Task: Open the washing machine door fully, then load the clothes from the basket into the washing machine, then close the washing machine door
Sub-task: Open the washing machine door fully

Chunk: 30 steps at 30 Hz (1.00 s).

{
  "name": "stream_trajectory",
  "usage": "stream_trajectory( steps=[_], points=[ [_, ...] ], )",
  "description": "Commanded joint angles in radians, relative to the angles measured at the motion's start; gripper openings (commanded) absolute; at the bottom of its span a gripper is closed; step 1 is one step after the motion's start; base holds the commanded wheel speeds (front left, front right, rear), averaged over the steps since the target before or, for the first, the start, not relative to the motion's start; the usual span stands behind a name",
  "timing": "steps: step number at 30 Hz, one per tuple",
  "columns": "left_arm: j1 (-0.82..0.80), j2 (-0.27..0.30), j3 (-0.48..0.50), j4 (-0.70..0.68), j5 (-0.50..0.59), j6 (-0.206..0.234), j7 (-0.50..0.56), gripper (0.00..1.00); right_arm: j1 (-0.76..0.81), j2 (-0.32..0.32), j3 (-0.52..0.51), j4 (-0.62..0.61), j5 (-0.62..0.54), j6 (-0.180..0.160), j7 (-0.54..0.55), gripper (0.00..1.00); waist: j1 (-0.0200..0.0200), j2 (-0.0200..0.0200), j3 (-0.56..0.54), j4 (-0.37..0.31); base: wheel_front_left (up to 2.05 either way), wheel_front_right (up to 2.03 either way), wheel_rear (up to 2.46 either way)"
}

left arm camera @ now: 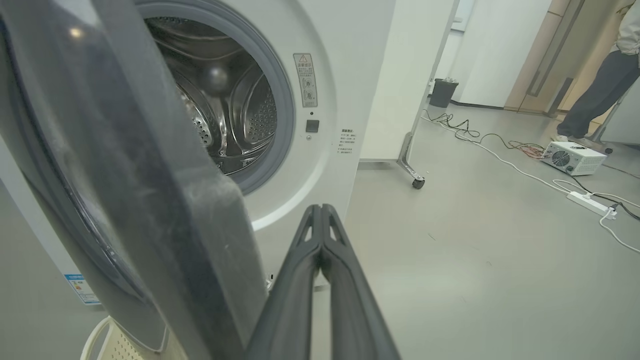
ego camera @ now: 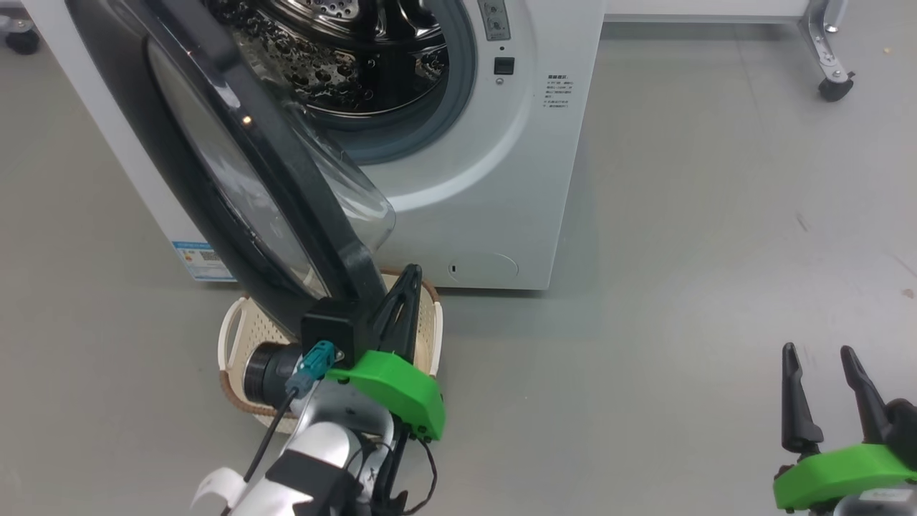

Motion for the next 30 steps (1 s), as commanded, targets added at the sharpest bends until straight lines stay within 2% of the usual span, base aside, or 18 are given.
stream_trajectory(
  steps=[1, 18, 30],
  points=[
    [-0.042, 0.004, 0.032, -0.009, -0.01, 0.004, -0.016, 0.0, -0.017, -0.016, 0.012, -0.027, -0.006, 0.0, -0.002, 1.0, 0.0, 0.0, -0.003, 0.003, 0.0, 0.0, 0.0],
    [-0.057, 0.014, 0.073, 0.083, -0.049, 0.023, -0.079, 0.0, -0.022, -0.016, 0.013, -0.023, 0.001, 0.0, -0.001, 1.0, 0.0, 0.0, 0.006, 0.027, 0.0, 0.0, 0.0],
    [-0.056, 0.036, 0.101, 0.093, -0.06, 0.038, -0.115, 0.0, -0.022, -0.016, 0.023, -0.007, 0.009, 0.0, 0.003, 1.0, 0.0, 0.0, 0.022, 0.053, 0.0, 0.0, 0.0]
  ],
)
